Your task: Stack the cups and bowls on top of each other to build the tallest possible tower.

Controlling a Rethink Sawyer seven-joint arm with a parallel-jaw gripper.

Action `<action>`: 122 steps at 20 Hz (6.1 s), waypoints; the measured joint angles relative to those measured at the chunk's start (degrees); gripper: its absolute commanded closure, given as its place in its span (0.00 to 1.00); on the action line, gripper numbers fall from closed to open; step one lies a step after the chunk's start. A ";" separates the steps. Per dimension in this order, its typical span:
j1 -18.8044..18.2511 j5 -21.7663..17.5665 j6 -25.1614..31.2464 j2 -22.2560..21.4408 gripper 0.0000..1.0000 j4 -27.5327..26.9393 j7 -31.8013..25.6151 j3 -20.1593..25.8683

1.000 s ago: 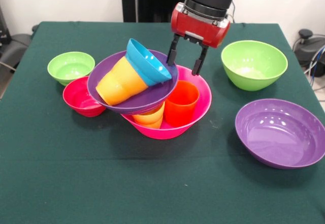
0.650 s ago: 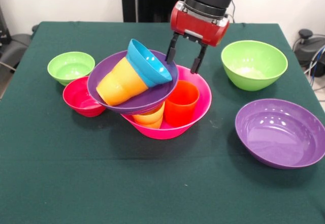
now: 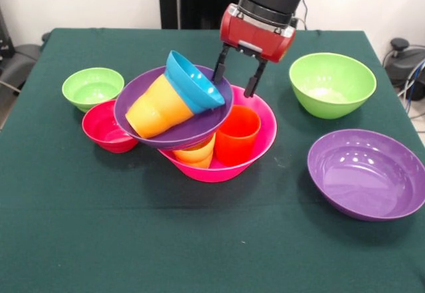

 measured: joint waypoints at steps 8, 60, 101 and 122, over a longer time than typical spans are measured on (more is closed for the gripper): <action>1.04 -1.18 -0.92 0.92 0.00 -0.01 0.00 -1.82; 2.77 1.92 24.96 -4.73 1.00 -10.10 -0.04 -0.51; 3.85 3.17 26.56 6.93 1.00 -19.39 -0.04 0.07; 6.07 4.58 26.62 9.91 1.00 -20.35 -0.04 -1.12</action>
